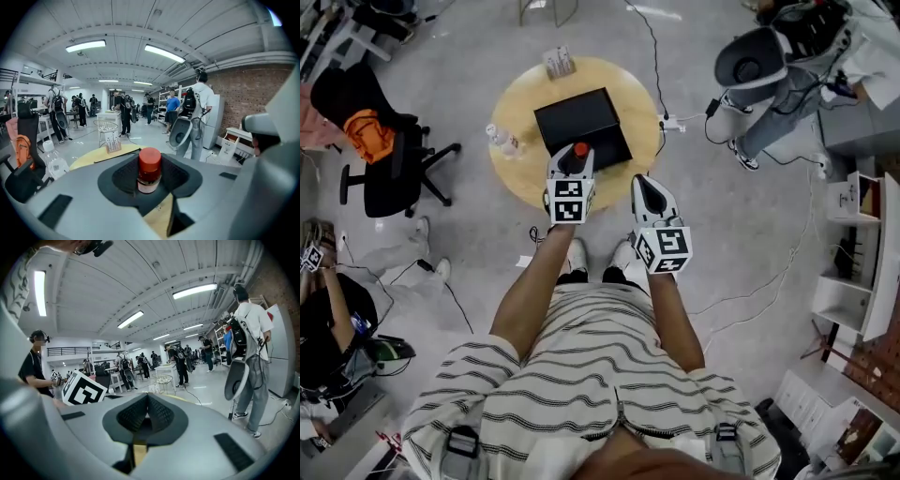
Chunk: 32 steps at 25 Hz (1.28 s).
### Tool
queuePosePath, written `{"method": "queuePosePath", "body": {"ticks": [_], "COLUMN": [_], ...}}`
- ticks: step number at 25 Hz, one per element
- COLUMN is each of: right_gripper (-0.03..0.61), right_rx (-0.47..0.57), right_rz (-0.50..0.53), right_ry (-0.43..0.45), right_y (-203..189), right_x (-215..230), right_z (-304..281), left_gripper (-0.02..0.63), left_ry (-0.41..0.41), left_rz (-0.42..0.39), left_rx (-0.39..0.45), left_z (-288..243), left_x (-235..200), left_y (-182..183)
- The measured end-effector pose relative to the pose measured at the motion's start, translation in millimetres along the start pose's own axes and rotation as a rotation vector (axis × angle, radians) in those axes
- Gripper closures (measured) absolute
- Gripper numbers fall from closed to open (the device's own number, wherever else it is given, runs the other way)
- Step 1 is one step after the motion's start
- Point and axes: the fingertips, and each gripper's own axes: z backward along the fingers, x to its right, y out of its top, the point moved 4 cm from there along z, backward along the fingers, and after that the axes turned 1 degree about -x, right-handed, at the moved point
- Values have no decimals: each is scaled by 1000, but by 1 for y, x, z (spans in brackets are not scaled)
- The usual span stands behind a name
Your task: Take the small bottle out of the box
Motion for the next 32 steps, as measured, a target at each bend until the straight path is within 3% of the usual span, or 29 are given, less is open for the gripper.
{"method": "queuePosePath", "body": {"ticks": [17, 32], "right_gripper": [560, 560], "right_rx": [31, 67], "right_rz": [19, 37], "right_ry": [30, 56], "right_y": [25, 38], "right_x": [6, 2], "right_z": [-7, -9], "left_gripper": [460, 460], "left_ry": [-18, -21], "left_rz": [-28, -42], "left_rx": [72, 109], "left_z": [32, 60], "left_x": [9, 18], "left_y": [34, 42]}}
